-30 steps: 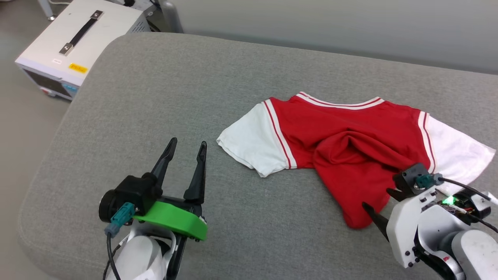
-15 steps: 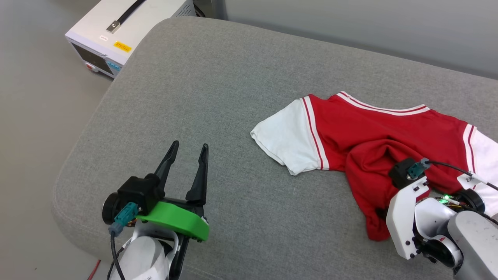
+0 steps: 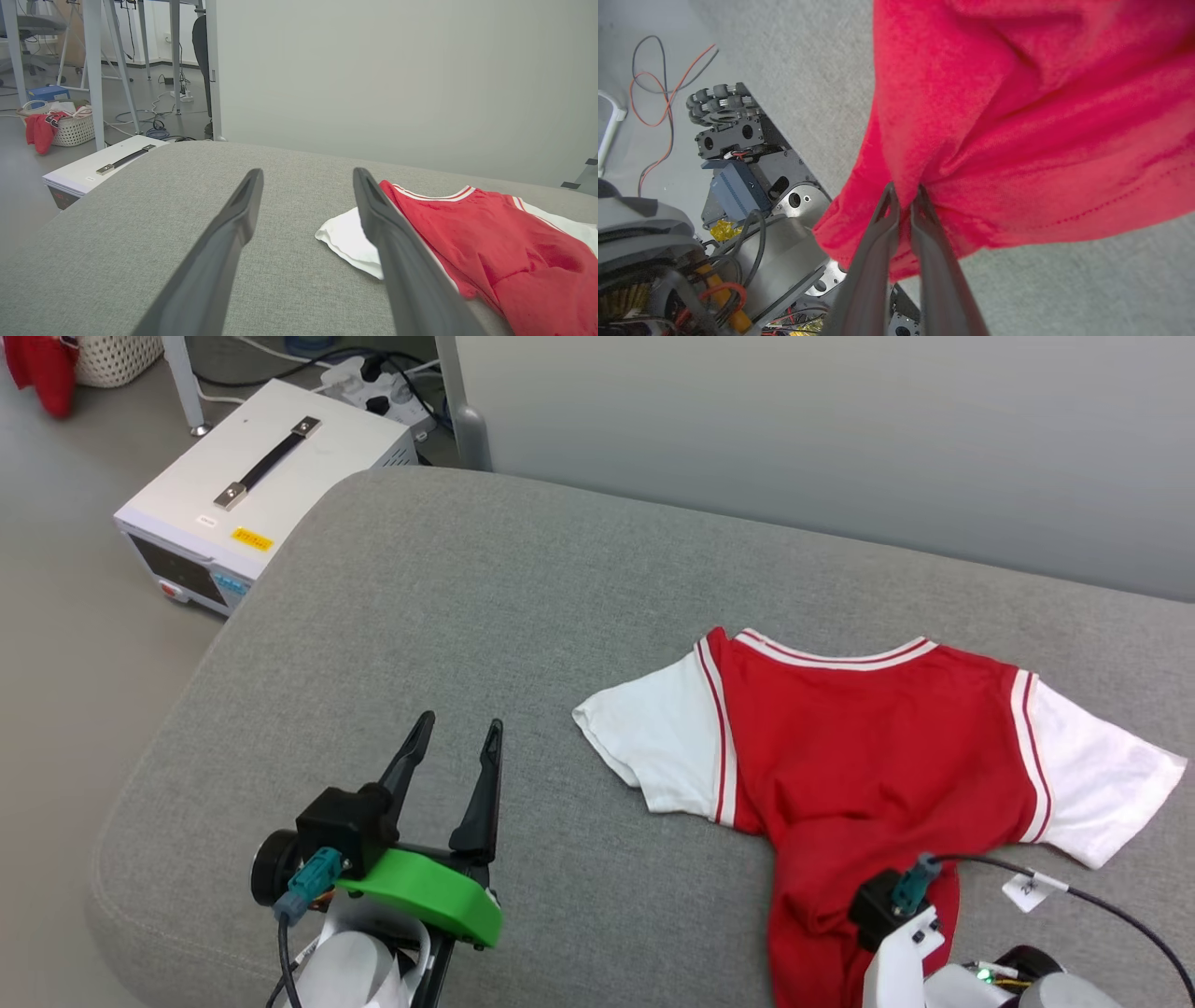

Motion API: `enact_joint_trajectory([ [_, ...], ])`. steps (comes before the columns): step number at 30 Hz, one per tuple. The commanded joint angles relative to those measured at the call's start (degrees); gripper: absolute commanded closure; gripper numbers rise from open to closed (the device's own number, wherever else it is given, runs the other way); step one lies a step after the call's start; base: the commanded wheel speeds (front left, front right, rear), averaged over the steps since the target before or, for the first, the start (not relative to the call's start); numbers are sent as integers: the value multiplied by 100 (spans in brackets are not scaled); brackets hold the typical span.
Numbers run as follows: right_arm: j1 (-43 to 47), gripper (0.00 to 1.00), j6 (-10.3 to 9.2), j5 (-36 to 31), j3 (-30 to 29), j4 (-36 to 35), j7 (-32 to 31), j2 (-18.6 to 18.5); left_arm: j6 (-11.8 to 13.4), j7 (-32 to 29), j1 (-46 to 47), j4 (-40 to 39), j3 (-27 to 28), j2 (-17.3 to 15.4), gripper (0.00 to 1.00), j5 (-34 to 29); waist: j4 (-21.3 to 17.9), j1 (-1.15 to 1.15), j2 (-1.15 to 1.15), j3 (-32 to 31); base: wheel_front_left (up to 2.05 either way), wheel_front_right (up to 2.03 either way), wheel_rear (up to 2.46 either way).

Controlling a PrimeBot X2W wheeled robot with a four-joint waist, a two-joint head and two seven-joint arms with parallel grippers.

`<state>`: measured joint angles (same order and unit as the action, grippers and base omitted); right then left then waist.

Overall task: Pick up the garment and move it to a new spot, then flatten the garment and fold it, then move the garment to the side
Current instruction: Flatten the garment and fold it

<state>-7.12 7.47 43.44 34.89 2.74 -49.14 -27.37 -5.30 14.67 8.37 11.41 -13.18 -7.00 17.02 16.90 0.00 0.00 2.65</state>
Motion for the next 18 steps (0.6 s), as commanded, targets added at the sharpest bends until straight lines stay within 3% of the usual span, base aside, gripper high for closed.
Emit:
enact_joint_trajectory([
  [1, 157, 100, 2, 42, 26, -107, -89, 47, -17, 32, -87, 21, -32, -10, 0, -34, -117, 0, 0, -198, 0, 0, 0],
  [9, 753, 100, 2, 29, 81, -418, -394, 433, -26, 15, -109, 18, -114, -39, 0, -9, -26, 0, 0, -270, 0, 0, 0],
  [14, 817, 100, 2, -188, 42, -384, -218, 620, -5, 15, -140, 18, -122, -64, 0, 15, -12, 0, 0, -262, 0, 0, 0],
  [15, 784, 56, 2, -241, -18, -386, -113, 647, 1, 15, -147, 19, -120, -69, 0, 22, -27, 0, 0, -261, 0, 0, 0],
  [16, 743, 0, 2, -297, -104, -388, 3, 675, 8, 15, -154, 19, -117, -76, 0, 30, -53, 0, 0, -261, 0, 0, 0],
  [18, 670, 0, 2, -367, -274, -411, 163, 689, 23, 13, -165, 26, -111, -88, 0, 41, -108, 0, 0, -274, 0, 0, 0],
])
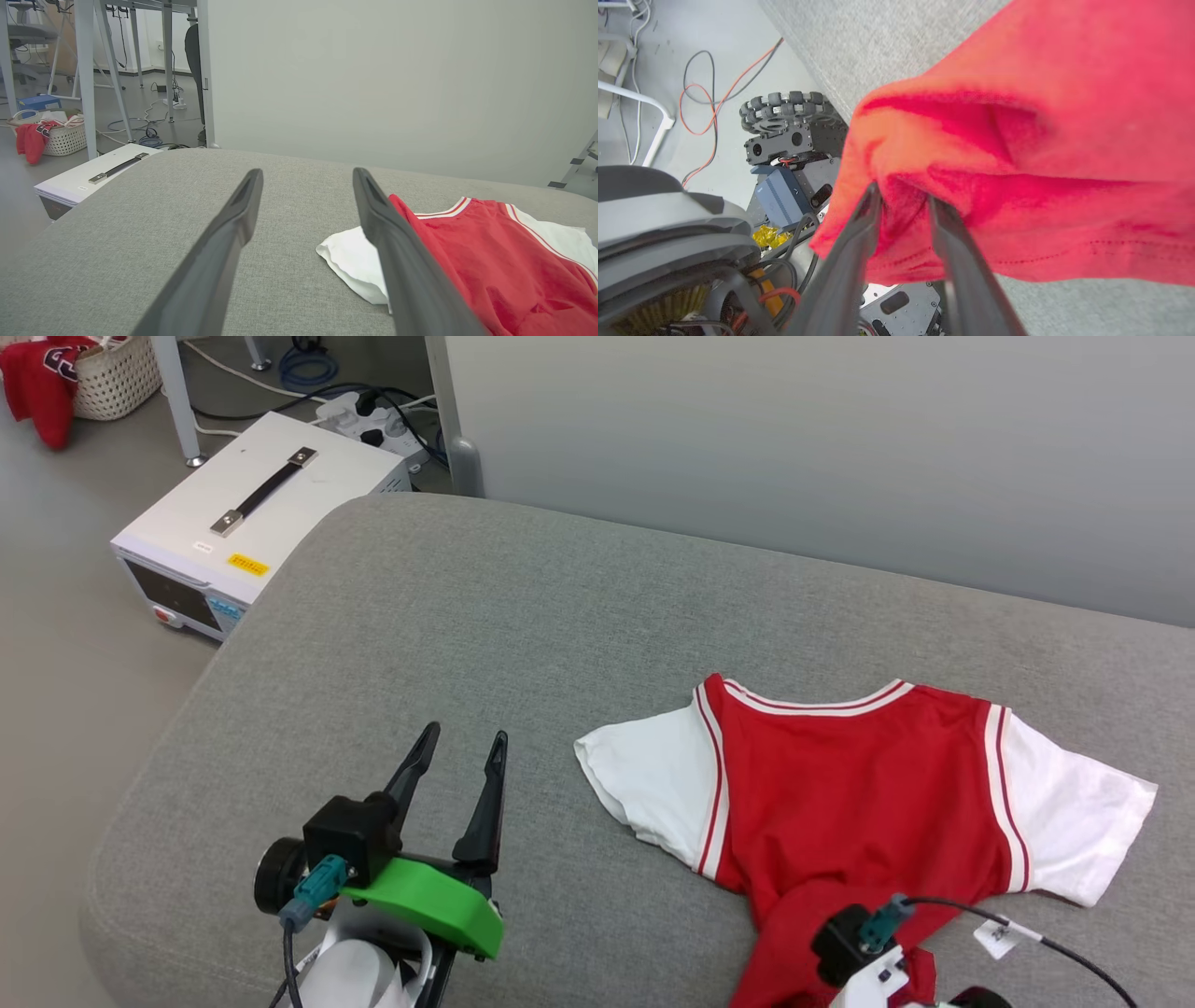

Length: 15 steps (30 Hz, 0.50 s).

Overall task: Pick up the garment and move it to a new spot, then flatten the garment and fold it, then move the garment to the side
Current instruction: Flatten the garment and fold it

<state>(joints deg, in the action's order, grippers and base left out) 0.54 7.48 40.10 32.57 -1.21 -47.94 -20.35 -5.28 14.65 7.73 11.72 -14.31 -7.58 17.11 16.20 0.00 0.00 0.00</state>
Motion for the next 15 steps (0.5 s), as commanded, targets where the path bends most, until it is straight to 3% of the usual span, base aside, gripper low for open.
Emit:
enact_joint_trajectory([
  [1, -133, 0, 1, -69, -127, -47, 126, -24, 31, 14, -102, -3, 7, -36, 0, 38, -65, 0, 0, -13, 0, 0, 0],
  [6, -315, 0, 1, -278, -829, -313, 836, -118, 50, 11, -103, -5, 23, -38, 0, 107, -254, 0, 0, -22, 0, 0, 0],
  [8, -424, 0, 1, -663, -1551, -457, 1663, -193, 69, 7, -100, -7, 66, -44, 0, 186, -442, 0, 0, 0, 0, 0, 0],
  [15, -373, 0, 1, -1646, -2558, -419, 3320, -206, 91, 11, -94, -16, 156, -43, 0, 334, -776, 0, 0, 95, 0, 0, 0],
])
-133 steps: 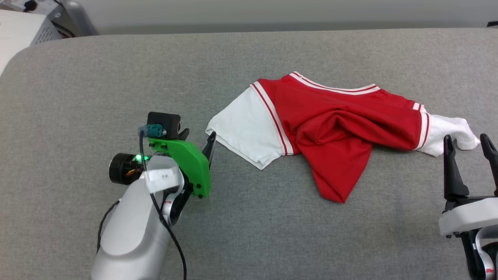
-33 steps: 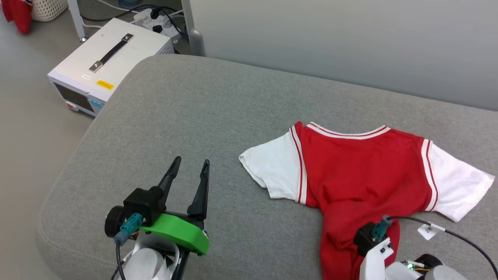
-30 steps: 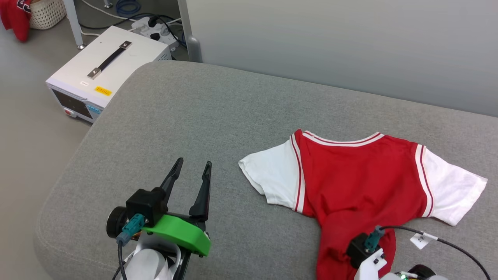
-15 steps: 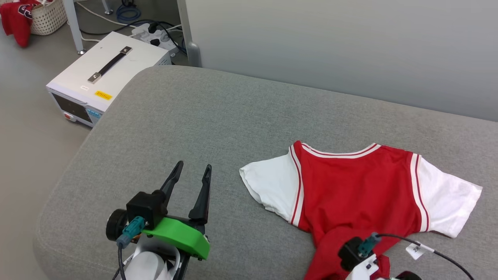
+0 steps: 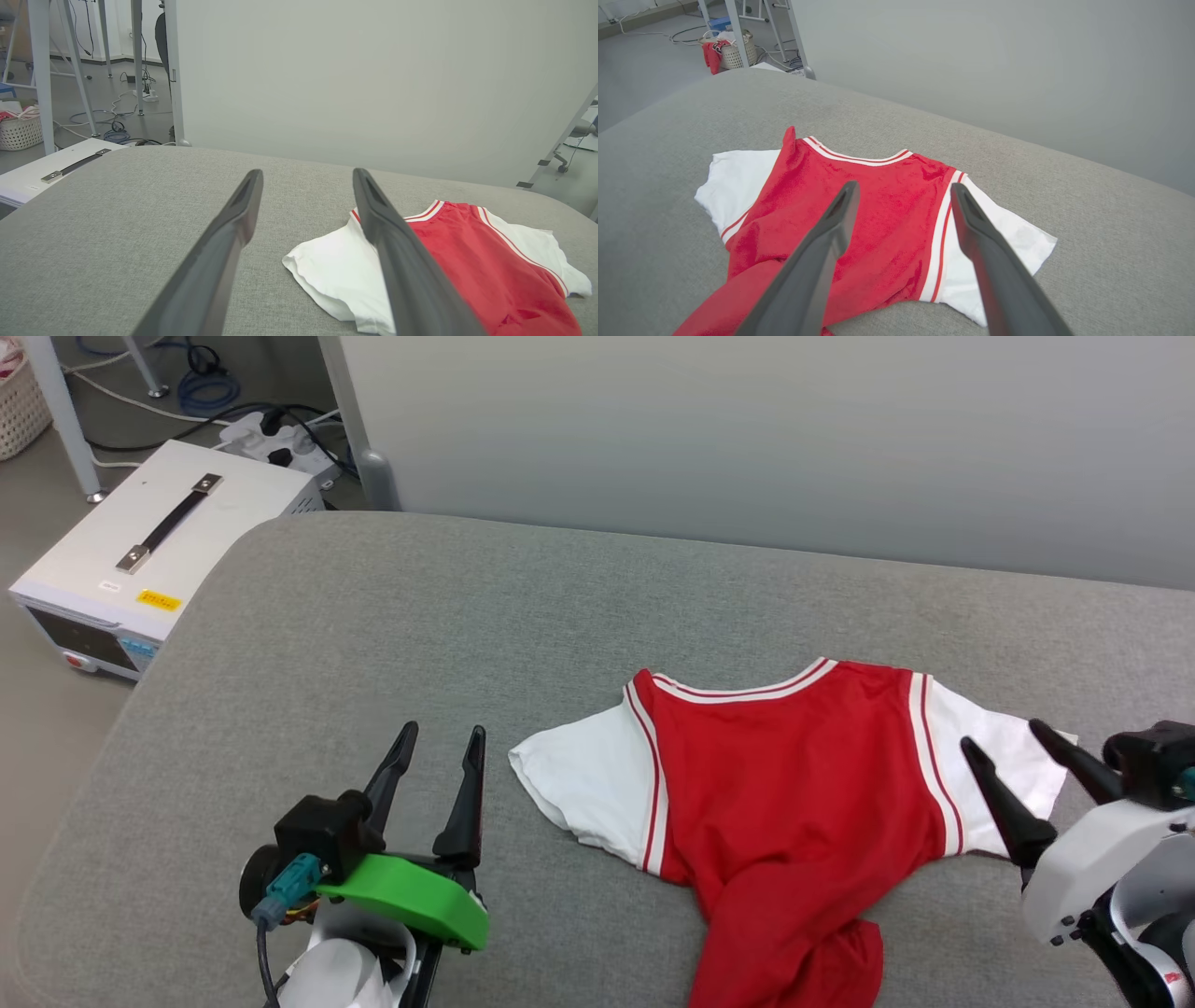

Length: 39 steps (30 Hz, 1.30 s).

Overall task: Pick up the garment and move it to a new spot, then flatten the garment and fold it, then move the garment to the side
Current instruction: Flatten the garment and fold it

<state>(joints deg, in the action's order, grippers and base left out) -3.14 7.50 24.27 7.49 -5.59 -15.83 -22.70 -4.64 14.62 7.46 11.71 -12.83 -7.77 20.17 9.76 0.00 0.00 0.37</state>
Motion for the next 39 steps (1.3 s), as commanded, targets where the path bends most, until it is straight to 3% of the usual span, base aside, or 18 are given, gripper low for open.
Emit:
enact_joint_trajectory([
  [1, 30, 0, -1, -145, -167, 34, 290, 92, 31, 16, -70, -16, 14, -22, 0, 39, -168, 0, 0, 69, 0, 0, 0],
  [10, 428, 0, -1, -941, -1030, 133, 1613, 901, 32, 27, -219, 45, 131, 16, 0, 227, -529, 0, 0, 222, 0, 0, 0],
  [17, 447, 0, -1, -1257, -1201, -34, 1855, 1216, 13, -113, -26, 76, 169, -116, 0, 270, -779, 0, 0, 552, 0, 0, 0],
  [21, 391, 0, -1, -1367, -1260, -271, 1806, 1296, 62, -835, 355, 138, 145, -342, 0, 255, -921, 0, 0, 873, 0, 0, 0],
  [30, 247, 0, -1, -1475, -1220, -526, 1676, 1341, 524, -3332, 1249, 644, 37, -807, 0, 185, -1197, 0, 0, 1486, 0, 0, 0],
  [39, 108, 0, -1, -1521, -1097, -491, 1697, 1383, 685, -3999, 1575, 1170, -98, -1093, 0, -26, -1427, 0, 0, 1794, 0, 0, 0],
])
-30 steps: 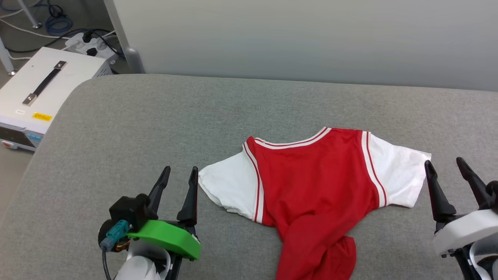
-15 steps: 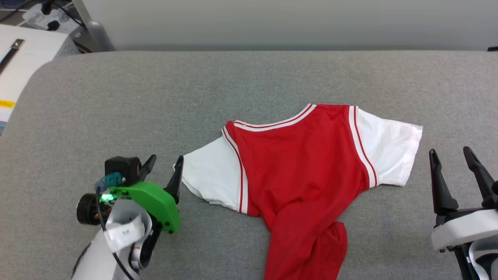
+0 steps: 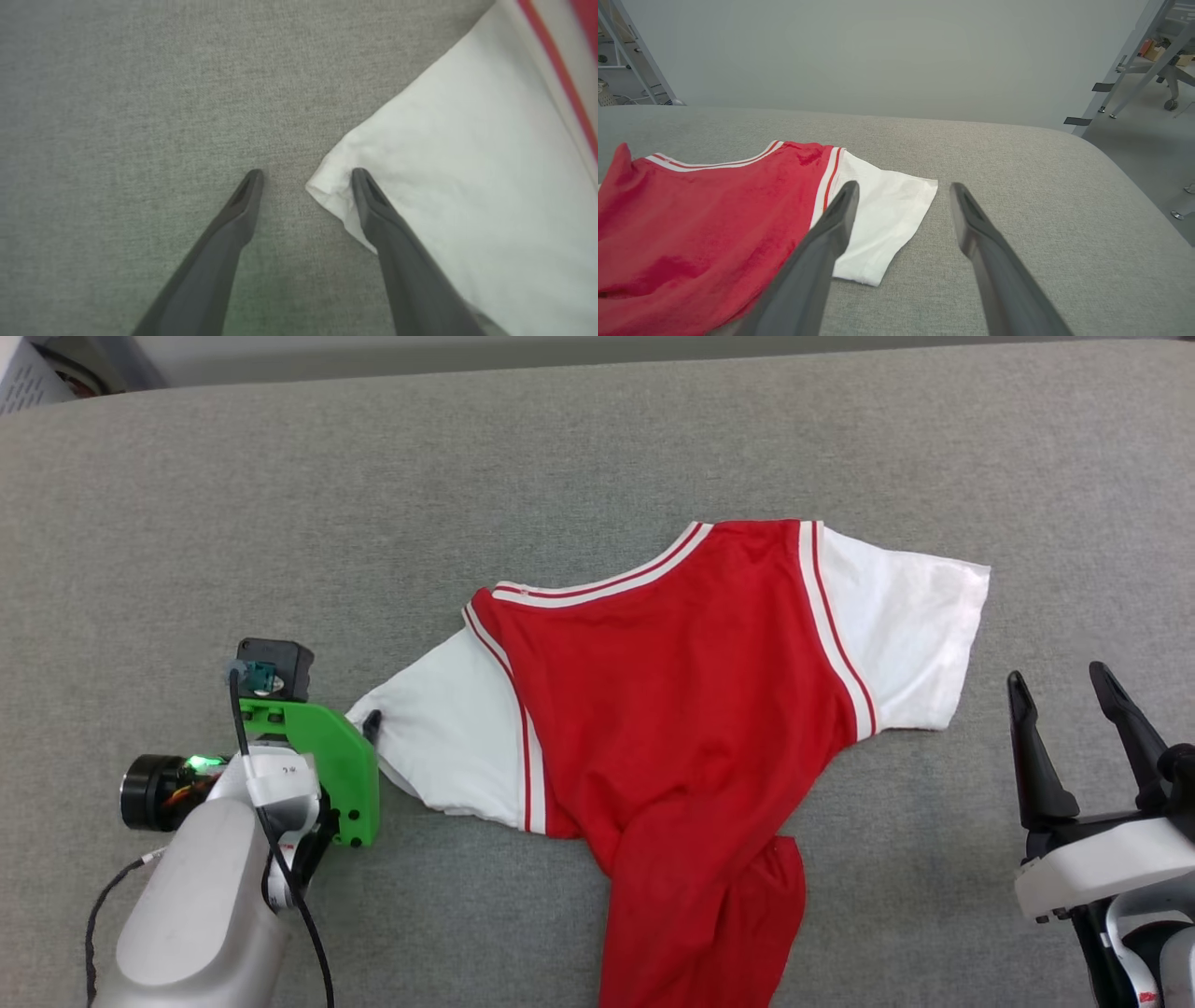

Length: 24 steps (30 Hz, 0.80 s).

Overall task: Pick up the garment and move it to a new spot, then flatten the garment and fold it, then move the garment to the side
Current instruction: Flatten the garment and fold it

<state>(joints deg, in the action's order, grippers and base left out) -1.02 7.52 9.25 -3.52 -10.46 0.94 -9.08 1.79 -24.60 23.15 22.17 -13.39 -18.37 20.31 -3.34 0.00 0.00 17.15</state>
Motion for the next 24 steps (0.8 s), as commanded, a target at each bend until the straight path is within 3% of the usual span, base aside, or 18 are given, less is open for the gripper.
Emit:
enact_joint_trajectory([
  [1, -110, 0, -3, -20, 4, 5, 26, 25, 50, -167, 2, 199, -85, -57, 0, -71, -130, 0, 0, 127, 0, 0, 0],
  [2, -113, 0, -3, -23, 4, 10, 29, 28, 39, -255, -13, 256, -130, -73, 0, -90, -140, 0, 0, 133, 0, 0, 0],
  [3, -117, 0, -3, -27, 7, 17, 32, 29, -2, -398, -48, 321, -193, -80, 13, -85, -152, 0, 0, 138, 0, 0, 0],
  [4, -119, 0, -3, -29, 5, 23, 36, 30, -34, -512, -83, 351, -232, -61, 66, -53, -155, 0, 0, 137, 0, 0, 0],
  [5, -118, 0, -3, -33, -2, 30, 39, 32, -61, -607, -117, 357, -266, -40, 100, -24, -156, 0, 0, 132, 0, 0, 0],
  [11, -114, 0, -3, -58, -74, 78, 7, 18, -88, -738, -318, 255, -341, -10, 100, 66, -79, 0, 0, -3, 0, 0, 0],
  [19, -122, 0, -3, -29, -36, 86, -255, -221, 198, 154, -298, -351, -46, 11, 100, 69, 140, 0, 0, -300, 0, 0, 0],
  [24, -153, 0, -3, 174, 30, 89, -887, -558, 282, 540, -279, -1055, 148, -5, 100, 143, 297, 0, 0, -374, 0, 0, 0],
])
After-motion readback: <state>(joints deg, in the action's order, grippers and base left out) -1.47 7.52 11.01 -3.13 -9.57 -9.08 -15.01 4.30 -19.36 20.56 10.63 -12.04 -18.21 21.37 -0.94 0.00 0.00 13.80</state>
